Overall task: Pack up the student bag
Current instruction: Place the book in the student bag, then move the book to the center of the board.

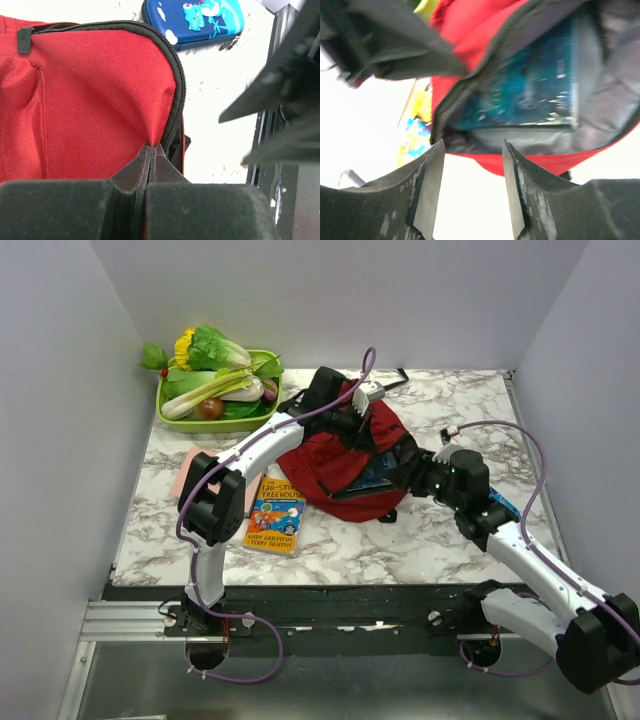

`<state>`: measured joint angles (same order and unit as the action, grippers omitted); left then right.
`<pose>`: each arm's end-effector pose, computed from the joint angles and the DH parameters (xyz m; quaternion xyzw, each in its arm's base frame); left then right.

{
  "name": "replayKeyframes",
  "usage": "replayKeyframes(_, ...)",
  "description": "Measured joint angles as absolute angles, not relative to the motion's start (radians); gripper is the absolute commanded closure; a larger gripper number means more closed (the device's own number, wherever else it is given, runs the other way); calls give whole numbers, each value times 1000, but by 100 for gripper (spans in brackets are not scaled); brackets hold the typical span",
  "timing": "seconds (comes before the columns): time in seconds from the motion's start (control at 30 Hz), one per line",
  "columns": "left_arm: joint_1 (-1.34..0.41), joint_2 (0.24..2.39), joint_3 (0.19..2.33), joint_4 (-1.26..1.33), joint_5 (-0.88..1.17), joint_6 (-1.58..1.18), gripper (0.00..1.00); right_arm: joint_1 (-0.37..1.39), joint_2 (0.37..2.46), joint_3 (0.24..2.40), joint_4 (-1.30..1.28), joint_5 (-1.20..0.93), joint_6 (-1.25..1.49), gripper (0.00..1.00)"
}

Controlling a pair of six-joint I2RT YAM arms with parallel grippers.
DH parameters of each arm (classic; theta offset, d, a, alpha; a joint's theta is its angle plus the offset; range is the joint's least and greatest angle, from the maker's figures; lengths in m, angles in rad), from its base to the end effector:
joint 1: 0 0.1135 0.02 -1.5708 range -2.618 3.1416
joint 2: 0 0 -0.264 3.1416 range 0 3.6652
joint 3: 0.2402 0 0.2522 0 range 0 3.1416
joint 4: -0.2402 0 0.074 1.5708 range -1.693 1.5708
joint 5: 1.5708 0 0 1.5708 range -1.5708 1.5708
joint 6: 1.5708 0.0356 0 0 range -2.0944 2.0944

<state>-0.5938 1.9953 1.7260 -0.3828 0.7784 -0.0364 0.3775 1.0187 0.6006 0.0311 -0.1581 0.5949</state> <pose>0.3671 -0.2780 0.2864 0.3899 0.7510 -0.4505 0.2846 0.2125 0.0903 0.2524 0.0460 0.8272 0.3178 0.4611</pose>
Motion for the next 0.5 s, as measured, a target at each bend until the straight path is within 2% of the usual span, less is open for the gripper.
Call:
replayKeyframes(0.1,-583,1995,1726,-401,772,-30,100,461,958,600,22,-199,635,34)
replayKeyframes(0.23,-561,1998,1762,-498,768,26,100,647,985,583,6,-204,703,32)
replayKeyframes(0.43,-533,2011,1858,-601,773,112,100,909,1226,596,18,-194,809,22)
replayKeyframes(0.5,-526,2013,1858,-606,775,124,100,974,1320,632,26,-187,840,15)
